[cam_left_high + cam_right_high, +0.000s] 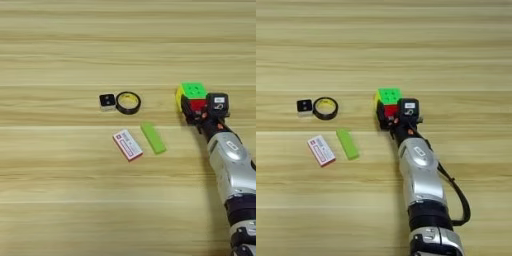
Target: Move the objects on the table
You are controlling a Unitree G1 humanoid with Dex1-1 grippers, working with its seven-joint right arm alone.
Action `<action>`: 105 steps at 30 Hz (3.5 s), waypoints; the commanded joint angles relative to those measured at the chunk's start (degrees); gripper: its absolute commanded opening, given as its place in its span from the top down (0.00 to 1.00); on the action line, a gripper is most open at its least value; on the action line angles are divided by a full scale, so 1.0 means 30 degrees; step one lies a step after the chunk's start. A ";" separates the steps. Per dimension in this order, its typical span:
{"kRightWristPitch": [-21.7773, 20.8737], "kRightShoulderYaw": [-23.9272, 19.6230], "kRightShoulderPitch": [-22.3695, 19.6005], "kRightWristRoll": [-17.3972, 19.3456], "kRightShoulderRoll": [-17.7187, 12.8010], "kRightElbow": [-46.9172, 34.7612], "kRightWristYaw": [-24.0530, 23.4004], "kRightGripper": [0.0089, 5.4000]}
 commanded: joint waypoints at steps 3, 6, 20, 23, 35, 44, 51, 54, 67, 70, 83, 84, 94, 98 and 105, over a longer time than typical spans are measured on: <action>-0.0296 -0.0059 -0.1160 0.0108 -0.0477 -0.0710 -0.0088 0.39; -0.0284 -0.0041 -0.1143 0.0117 -0.0472 -0.0760 -0.0078 0.39; -0.0242 0.0169 -0.1050 -0.0002 -0.0404 -0.0820 -0.0148 0.21; -0.0249 0.0241 -0.0974 -0.0049 -0.0380 -0.0947 -0.0154 0.13; 0.0764 0.1310 0.3350 -0.0840 0.0098 -0.8388 -0.0648 0.00; 0.2318 0.3068 0.7448 -0.0265 0.0667 -1.3268 0.0297 0.00; 0.2848 0.4606 0.9512 0.0262 0.1138 -1.4658 0.1105 0.00; 0.2783 0.5110 0.9630 0.0248 0.1318 -1.4093 0.1287 0.00; 0.1857 0.5349 0.8676 -0.0024 0.1550 -1.1418 0.1254 0.00; 0.1716 0.5265 0.8503 -0.0080 0.1564 -1.1097 0.1127 0.00; 0.1717 0.5415 0.8247 -0.0584 0.1868 -1.0014 0.0740 0.00; 0.1728 0.5430 0.8232 -0.0622 0.1886 -0.9964 0.0702 0.00; 0.1991 0.5061 0.7838 -0.1074 0.1970 -0.9255 -0.0187 0.00; 0.2056 0.4900 0.7739 -0.0877 0.1972 -0.9166 -0.0237 0.00; 0.2101 0.4958 0.7749 -0.0897 0.1996 -0.9111 -0.0223 0.00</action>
